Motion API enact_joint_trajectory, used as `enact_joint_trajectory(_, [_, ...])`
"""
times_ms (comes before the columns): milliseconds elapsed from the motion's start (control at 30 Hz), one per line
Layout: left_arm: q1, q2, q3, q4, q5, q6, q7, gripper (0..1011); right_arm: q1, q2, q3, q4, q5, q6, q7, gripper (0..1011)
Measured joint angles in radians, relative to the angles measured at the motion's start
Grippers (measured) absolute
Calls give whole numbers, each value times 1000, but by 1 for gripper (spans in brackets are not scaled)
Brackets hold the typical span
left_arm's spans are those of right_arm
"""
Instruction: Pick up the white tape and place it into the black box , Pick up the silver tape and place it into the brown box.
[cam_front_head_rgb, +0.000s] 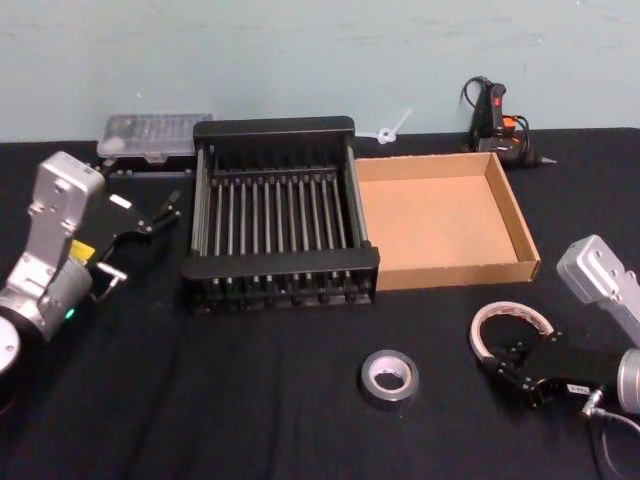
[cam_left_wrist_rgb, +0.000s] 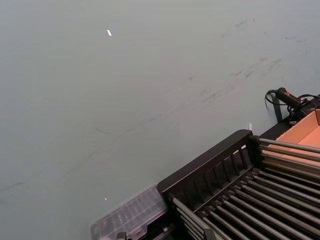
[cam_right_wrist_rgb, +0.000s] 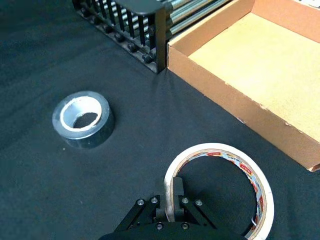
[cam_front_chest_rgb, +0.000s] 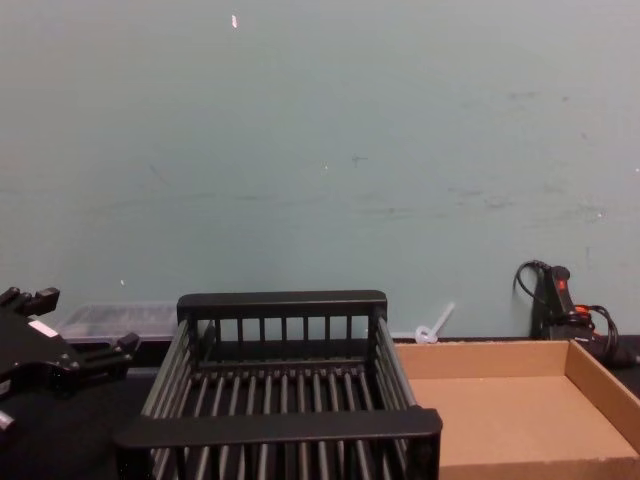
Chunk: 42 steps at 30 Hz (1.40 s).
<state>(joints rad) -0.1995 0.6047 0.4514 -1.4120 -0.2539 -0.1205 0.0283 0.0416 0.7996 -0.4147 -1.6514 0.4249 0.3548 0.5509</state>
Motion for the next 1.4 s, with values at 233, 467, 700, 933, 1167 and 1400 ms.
enact_joint_trajectory(233, [0, 0, 0, 0, 0, 0, 0, 1001, -8, 6, 20, -32, 24, 5, -14, 98])
enact_joint_trajectory(467, [0, 0, 0, 0, 0, 0, 0, 1001, -24, 21, 43, -87, 27, -33, -36, 98])
enact_joint_trajectory(700, [0, 0, 0, 0, 0, 0, 0, 1001, -2, 9, 48, -106, -10, -78, -51, 98])
enact_joint_trajectory(933, [0, 0, 0, 0, 0, 0, 0, 1002, 58, -33, 26, -69, -51, -92, -47, 98])
enact_joint_trajectory(1167, [0, 0, 0, 0, 0, 0, 0, 1002, 131, -85, -5, -7, -88, -98, -31, 98])
enact_joint_trajectory(1400, [0, 0, 0, 0, 0, 0, 0, 1001, 191, -130, -25, 45, -108, -103, -18, 98])
